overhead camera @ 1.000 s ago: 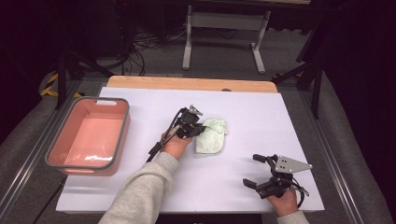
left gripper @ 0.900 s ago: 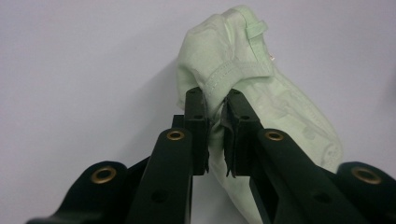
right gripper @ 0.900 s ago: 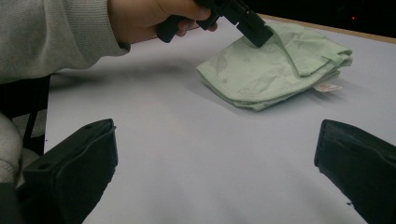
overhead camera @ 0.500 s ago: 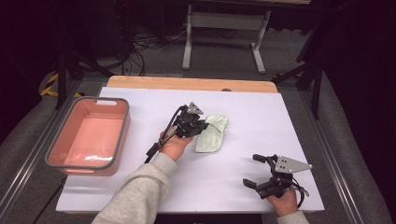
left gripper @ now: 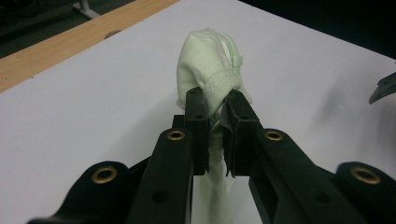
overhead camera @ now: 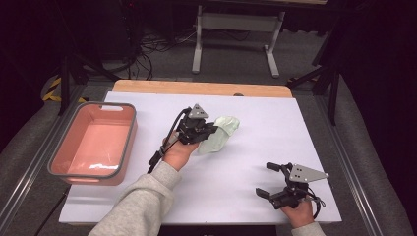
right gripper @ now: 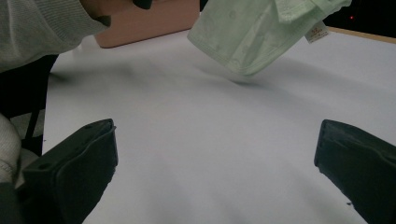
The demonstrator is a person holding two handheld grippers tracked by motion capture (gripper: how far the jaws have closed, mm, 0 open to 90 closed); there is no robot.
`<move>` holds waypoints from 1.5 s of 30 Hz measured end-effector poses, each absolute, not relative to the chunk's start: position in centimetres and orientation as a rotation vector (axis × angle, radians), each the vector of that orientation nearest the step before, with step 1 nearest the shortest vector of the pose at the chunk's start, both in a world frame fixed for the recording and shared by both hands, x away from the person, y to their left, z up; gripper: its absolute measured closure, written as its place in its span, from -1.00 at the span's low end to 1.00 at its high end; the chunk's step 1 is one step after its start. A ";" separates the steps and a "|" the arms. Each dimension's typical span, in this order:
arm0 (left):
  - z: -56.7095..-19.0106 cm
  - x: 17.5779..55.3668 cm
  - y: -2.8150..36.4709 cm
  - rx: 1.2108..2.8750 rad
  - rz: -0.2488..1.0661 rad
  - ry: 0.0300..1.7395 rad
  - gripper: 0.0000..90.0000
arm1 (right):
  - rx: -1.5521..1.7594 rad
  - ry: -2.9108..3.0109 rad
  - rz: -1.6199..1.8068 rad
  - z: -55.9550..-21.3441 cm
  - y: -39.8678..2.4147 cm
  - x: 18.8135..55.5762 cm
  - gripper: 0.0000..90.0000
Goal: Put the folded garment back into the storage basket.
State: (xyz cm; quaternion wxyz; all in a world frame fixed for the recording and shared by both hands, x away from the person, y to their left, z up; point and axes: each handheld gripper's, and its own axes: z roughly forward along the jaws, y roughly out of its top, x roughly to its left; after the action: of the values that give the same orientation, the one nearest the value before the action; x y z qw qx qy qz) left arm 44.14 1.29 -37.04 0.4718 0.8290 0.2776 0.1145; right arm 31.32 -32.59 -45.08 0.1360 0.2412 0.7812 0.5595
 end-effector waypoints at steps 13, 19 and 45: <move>-34.7 42.7 3.9 1.950 0.312 0.640 0.82 | 0.699 2.261 1.620 -45.1 -32.6 31.3 -1.00; -33.6 42.1 5.7 1.910 0.323 0.640 0.82 | 0.700 2.262 1.617 -45.1 -32.6 31.3 -1.00; -31.0 40.3 14.2 1.806 0.415 0.719 0.82 | 0.706 2.262 1.610 -45.1 -32.5 31.4 -1.00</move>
State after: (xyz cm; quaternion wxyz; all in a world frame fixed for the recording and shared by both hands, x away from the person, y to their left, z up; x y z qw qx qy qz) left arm 40.28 14.19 -30.98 0.5455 0.7615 0.3030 0.1751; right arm 31.37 -32.53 -45.13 0.1380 0.2440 0.7820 0.5566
